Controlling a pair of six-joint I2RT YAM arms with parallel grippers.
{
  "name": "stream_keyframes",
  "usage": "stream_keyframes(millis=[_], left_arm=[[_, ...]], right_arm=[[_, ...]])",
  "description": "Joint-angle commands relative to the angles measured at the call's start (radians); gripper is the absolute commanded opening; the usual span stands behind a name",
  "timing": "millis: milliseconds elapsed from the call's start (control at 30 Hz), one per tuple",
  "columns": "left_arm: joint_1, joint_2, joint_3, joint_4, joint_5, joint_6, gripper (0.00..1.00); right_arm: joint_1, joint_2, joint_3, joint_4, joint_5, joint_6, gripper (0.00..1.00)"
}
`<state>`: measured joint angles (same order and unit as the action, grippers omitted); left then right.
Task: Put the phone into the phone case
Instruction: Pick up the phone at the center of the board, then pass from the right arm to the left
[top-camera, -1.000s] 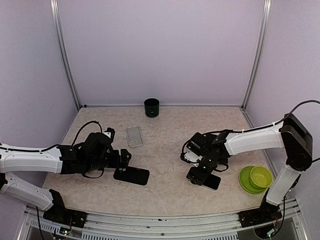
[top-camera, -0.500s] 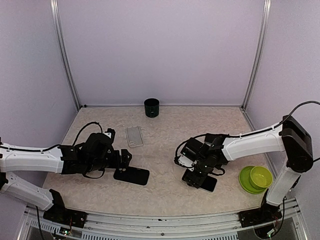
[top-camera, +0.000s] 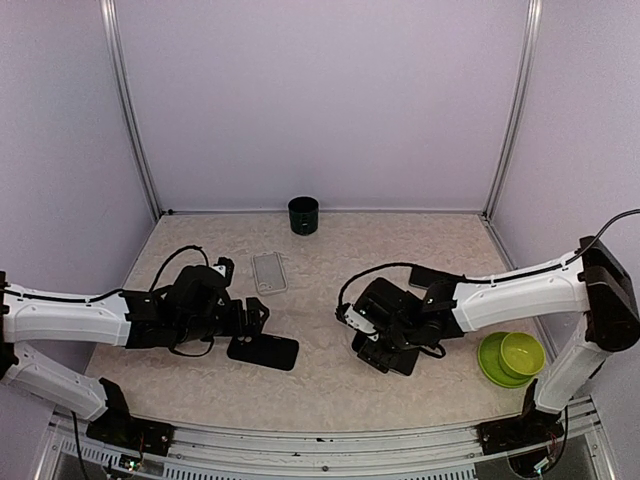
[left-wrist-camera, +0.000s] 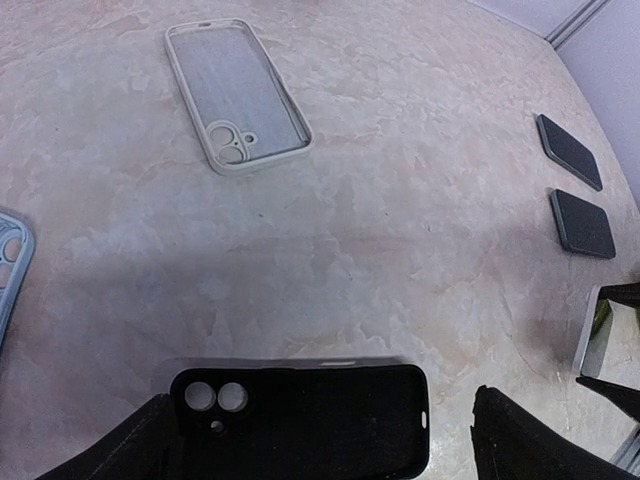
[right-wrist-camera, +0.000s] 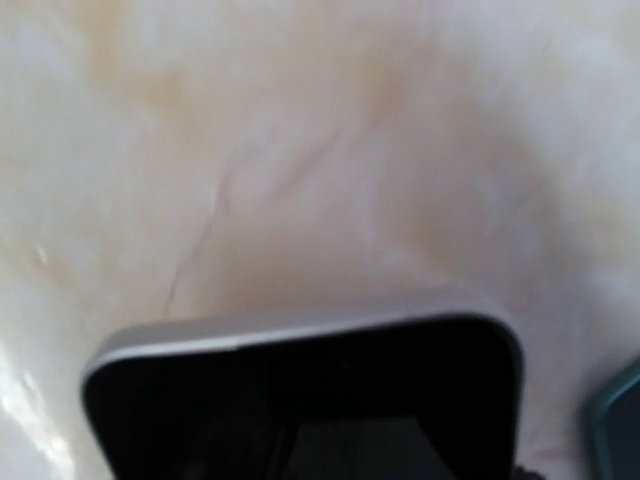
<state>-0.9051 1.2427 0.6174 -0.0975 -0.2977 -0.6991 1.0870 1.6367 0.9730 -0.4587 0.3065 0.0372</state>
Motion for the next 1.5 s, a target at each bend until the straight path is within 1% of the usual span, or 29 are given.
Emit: stream_keyframes(millis=[0,200,367,833,900,1200,1400,1467], left_arm=[[-0.007,0.005,-0.009,0.066,0.024,-0.020,0.98],[-0.015,0.010,-0.008,0.110,0.062,-0.013,0.92],[-0.047,0.032,0.023,0.128,0.081,0.010,0.91],[-0.192,0.195,0.186,0.138,0.118,0.111,0.86],[-0.197,0.211,0.194,0.151,0.138,0.115,0.84],[-0.200,0.227,0.197,0.225,0.223,0.118,0.83],[-0.204,0.234,0.193,0.251,0.252,0.118,0.83],[-0.206,0.242,0.195,0.256,0.260,0.115,0.81]], right_arm=[[0.043,-0.055,-0.016,0.101,0.101,-0.008,0.67],[0.106,-0.088,-0.021,0.168,0.168,-0.009,0.67],[0.149,-0.115,-0.024,0.216,0.205,-0.022,0.67],[0.206,-0.112,-0.017,0.255,0.244,-0.028,0.66],[0.208,-0.112,-0.016,0.256,0.247,-0.027,0.66],[0.221,-0.122,-0.021,0.261,0.248,-0.026,0.66],[0.226,-0.116,-0.023,0.266,0.261,-0.027,0.66],[0.230,-0.121,-0.023,0.276,0.260,-0.027,0.66]])
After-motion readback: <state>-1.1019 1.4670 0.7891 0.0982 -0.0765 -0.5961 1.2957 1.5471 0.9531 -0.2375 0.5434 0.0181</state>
